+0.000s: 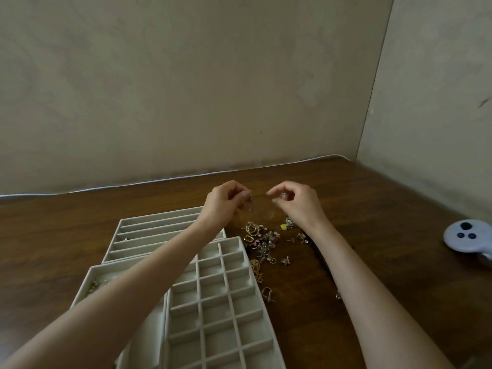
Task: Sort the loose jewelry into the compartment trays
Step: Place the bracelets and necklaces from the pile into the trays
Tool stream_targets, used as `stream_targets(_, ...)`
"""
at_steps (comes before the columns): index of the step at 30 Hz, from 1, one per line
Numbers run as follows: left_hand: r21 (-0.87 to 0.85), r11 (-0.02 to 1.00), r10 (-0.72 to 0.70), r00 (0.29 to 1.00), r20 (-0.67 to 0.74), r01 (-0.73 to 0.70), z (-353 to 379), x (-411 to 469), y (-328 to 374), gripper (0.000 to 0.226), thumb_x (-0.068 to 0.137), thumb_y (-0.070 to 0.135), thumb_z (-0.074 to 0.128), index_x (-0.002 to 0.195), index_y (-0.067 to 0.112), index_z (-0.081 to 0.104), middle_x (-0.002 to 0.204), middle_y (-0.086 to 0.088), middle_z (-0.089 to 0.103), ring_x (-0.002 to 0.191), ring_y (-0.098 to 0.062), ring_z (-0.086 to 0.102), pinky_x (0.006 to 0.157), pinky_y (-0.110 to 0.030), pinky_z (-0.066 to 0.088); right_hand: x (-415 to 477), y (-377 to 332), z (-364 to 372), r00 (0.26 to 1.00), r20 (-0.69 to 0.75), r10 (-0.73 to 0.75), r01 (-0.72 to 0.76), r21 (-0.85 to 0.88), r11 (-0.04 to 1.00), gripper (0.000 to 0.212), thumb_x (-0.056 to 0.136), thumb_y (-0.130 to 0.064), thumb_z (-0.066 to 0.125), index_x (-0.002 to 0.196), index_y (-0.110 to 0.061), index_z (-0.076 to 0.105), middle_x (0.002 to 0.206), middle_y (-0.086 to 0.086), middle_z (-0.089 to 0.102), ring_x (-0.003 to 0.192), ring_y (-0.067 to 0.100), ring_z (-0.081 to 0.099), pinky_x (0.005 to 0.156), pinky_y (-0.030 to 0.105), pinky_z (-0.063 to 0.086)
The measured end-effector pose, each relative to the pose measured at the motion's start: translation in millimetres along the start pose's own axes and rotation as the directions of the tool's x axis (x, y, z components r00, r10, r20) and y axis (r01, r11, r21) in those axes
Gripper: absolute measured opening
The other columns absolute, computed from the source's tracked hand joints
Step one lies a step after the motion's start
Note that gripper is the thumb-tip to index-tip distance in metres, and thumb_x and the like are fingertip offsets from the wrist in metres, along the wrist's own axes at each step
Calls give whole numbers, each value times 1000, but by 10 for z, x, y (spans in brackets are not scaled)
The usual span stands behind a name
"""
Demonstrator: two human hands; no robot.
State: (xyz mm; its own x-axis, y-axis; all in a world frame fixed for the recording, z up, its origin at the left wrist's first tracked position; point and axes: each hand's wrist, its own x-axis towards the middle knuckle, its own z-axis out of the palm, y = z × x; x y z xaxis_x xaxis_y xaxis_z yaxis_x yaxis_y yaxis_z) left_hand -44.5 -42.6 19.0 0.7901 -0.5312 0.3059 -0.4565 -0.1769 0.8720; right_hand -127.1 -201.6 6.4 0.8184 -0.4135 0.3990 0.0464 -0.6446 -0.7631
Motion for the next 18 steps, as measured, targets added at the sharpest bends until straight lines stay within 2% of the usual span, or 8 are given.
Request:
stream_targets(2,18,1000,16,1000,9,-16,9,11,9,6,90,19,58,87,16,61,78,3,64,65,-4,59,51,-9,43,-5,15,39,998,43,-37,43,-173,984,16,87,-10,64,97,-21,70,97,-1,64,82,8,57,73,22,50)
stream_targets(4,7,1000,12,1000,25,-12,19,24,11,5,89,19,60,87,14,62,76,0,63,65,-7,58,53,-12,45,-12,-4,55,994,100,-33,51,-187,981,24,87,-6,61,101,-24,69,106,-5,61,94,7,56,81,24,50)
stream_targets(6,-31,1000,8,999,53,-7,22,37,4,2,86,14,63,86,12,62,76,-3,63,67,-10,59,59,-17,48,-33,-71,43,980,197,5,-22,81,996,35,86,0,56,106,-27,65,110,-8,62,94,3,57,82,23,50)
stream_targets(7,-63,998,11,998,69,-6,21,41,1,3,85,10,65,85,11,62,78,-5,63,69,-12,61,62,-20,51,-45,-108,38,968,252,7,-69,241,968,37,86,0,55,109,-27,64,110,-7,64,92,4,59,77,22,50)
stream_targets(9,-126,992,13,995,98,0,20,41,-3,7,83,4,65,86,10,62,81,-8,64,73,-16,65,66,-23,54,-57,-156,36,955,298,-1,-121,392,912,34,87,-3,58,114,-24,61,105,-1,69,91,10,65,70,17,50)
stream_targets(12,-116,993,21,996,86,-11,22,33,2,6,84,5,65,87,10,63,78,-7,65,70,-13,65,64,-22,54,-70,-180,61,953,301,12,-133,383,914,29,84,-8,67,112,-14,63,94,5,71,81,13,68,68,19,54)
stream_targets(15,-12,999,31,999,7,-31,18,32,-17,3,85,9,65,87,11,63,75,-4,64,66,-10,61,61,-19,51,-68,-149,89,960,275,44,-138,331,933,16,83,-14,69,99,-11,69,85,7,70,68,10,64,61,19,53)
stream_targets(18,42,998,47,998,-39,-46,-1,20,-44,4,85,11,65,89,11,63,75,-3,65,65,-9,60,59,-18,51,-58,-112,101,973,223,65,-125,269,955,7,84,-17,69,89,-13,72,83,4,70,70,7,63,64,16,50)
